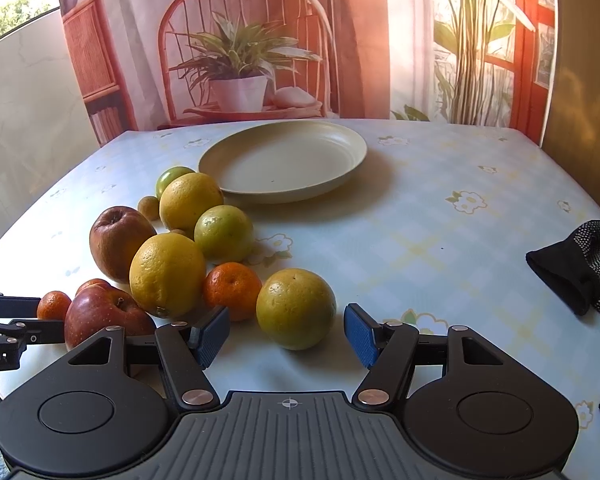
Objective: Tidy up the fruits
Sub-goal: 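Reach the left gripper to the small tangerine and close on it, then grasp the large yellow-orange grapefruit with the right gripper while the left holds the tangerine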
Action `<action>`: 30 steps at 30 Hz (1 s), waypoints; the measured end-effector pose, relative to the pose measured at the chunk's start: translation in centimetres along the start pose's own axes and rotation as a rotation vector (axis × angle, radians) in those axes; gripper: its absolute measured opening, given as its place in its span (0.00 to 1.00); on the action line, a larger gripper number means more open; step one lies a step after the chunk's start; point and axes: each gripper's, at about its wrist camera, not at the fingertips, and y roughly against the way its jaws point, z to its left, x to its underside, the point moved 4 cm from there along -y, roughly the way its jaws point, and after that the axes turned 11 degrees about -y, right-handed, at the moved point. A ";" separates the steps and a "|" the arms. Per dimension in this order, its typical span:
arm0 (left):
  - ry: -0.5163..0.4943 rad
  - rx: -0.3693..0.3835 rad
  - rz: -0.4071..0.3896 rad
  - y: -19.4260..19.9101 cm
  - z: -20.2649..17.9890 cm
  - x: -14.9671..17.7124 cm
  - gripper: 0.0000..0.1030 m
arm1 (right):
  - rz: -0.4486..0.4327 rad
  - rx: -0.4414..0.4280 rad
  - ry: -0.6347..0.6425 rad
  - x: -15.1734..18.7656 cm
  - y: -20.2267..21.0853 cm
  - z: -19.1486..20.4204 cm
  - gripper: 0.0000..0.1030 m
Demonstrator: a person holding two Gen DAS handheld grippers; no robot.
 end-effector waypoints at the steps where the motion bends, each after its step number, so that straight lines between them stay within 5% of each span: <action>1: 0.008 -0.016 0.002 0.0 0.3 0.0 0.45 | 0.000 0.000 -0.002 0.0 0.0 0.0 0.59; 15: 0.078 0.016 -0.083 -0.2 2.1 -0.4 0.47 | 0.001 -0.001 -0.003 0.0 0.0 0.0 0.59; 30: 0.013 -0.020 -0.095 -1.0 1.1 0.4 0.38 | -0.029 -0.016 -0.014 -0.7 -0.4 -0.3 0.52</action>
